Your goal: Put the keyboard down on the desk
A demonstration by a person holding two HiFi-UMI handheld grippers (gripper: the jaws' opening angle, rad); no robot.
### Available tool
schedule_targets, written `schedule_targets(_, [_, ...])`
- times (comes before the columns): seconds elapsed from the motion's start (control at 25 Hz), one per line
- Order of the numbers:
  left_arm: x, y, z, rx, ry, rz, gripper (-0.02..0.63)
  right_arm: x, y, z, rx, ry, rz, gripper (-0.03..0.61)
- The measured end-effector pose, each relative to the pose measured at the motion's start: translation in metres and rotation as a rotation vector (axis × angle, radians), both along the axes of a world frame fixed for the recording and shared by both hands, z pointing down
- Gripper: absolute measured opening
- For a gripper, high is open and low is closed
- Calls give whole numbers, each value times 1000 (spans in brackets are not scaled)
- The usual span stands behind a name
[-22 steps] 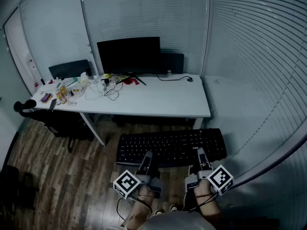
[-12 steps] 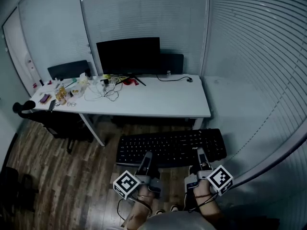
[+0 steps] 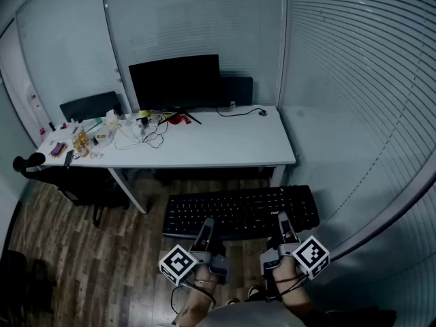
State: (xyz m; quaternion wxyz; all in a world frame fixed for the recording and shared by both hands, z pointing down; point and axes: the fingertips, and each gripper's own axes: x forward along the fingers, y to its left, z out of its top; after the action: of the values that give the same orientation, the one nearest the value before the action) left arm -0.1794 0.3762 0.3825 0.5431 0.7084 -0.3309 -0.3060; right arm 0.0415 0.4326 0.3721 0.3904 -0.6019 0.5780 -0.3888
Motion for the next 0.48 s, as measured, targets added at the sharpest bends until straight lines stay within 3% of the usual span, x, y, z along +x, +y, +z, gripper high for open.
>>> schedule_targets(0.48, [8,-18,12,-24,25,36,115,5,-11,11,-31,2,27,110])
